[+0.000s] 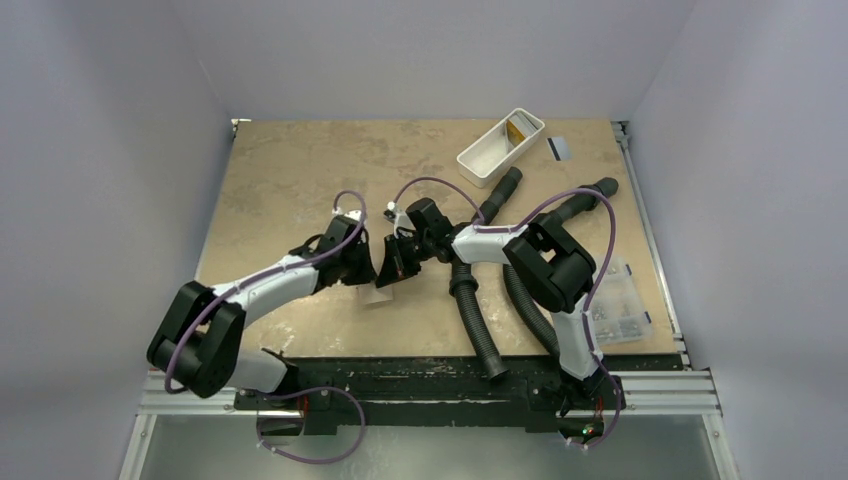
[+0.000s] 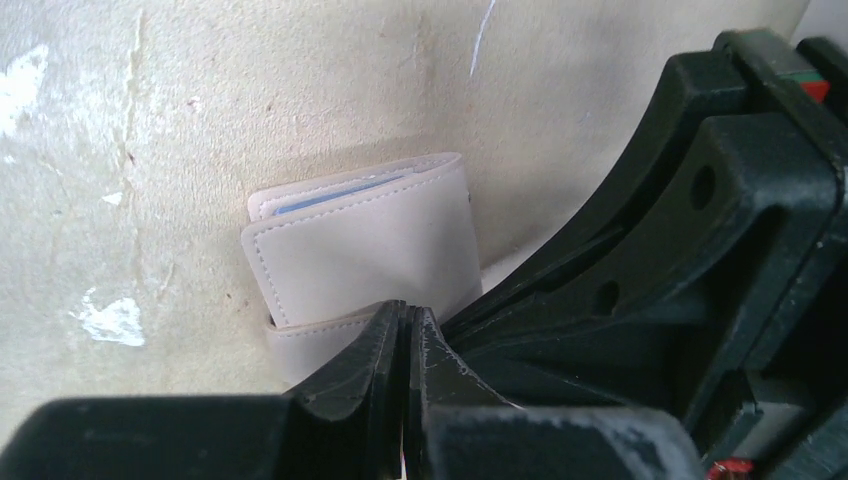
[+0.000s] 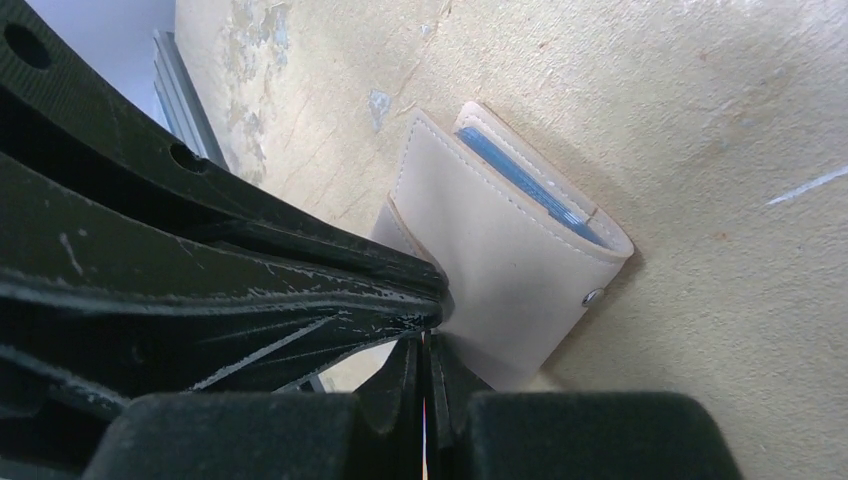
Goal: Put the credit cards into the card holder
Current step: Close the card holder at the center of the board.
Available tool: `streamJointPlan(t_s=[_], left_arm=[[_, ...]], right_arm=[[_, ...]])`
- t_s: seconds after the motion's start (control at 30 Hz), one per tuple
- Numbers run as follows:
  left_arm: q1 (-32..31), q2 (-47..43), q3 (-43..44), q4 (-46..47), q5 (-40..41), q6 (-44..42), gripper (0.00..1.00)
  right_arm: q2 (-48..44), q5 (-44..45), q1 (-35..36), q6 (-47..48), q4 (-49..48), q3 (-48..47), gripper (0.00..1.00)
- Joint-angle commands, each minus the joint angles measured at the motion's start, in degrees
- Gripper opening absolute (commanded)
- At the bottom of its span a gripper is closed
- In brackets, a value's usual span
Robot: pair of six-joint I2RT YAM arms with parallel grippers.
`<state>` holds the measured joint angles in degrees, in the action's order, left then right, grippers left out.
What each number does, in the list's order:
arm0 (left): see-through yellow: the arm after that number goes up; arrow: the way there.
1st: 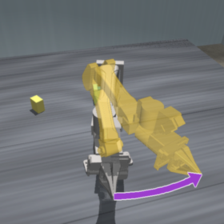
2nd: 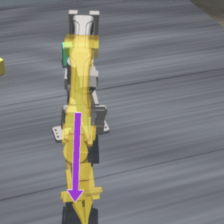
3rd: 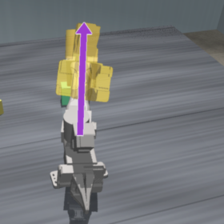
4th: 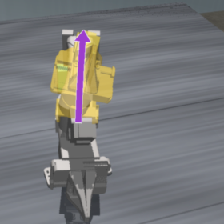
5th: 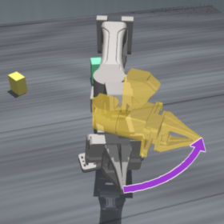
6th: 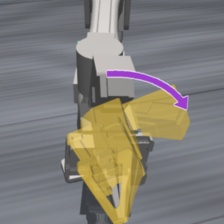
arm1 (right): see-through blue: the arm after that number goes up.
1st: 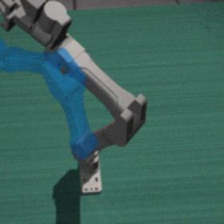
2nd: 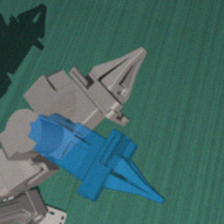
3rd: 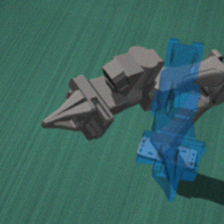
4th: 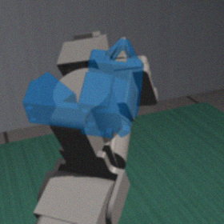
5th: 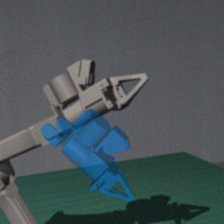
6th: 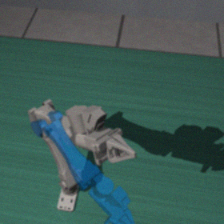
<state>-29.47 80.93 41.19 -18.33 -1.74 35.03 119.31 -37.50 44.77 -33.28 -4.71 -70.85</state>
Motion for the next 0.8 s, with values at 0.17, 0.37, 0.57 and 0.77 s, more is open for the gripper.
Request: streamJointPlan(t_s=[0.17,0.37,0.57,0.77], left_arm=[[3.47,-8.04,-23.1,10.87,-4.6,15.57,0.0],[10.49,-11.06,-29.08,15.64,-7.06,17.61,0.0],[12.33,-6.98,-32.8,23.05,-9.9,20.28,0.0],[14.7,-8.2,-38.46,30.46,-11.45,23.24,0.0]], right_arm=[[2.85,6.45,1.04,3.69,4.29,1.41,0.0],[2.8,6.54,1.02,3.62,4.07,2.0,0.0],[2.04,6.95,1.02,3.24,3.82,2.51,0.0],[1.82,7.28,1.02,3.66,4.52,2.49,0.0]])
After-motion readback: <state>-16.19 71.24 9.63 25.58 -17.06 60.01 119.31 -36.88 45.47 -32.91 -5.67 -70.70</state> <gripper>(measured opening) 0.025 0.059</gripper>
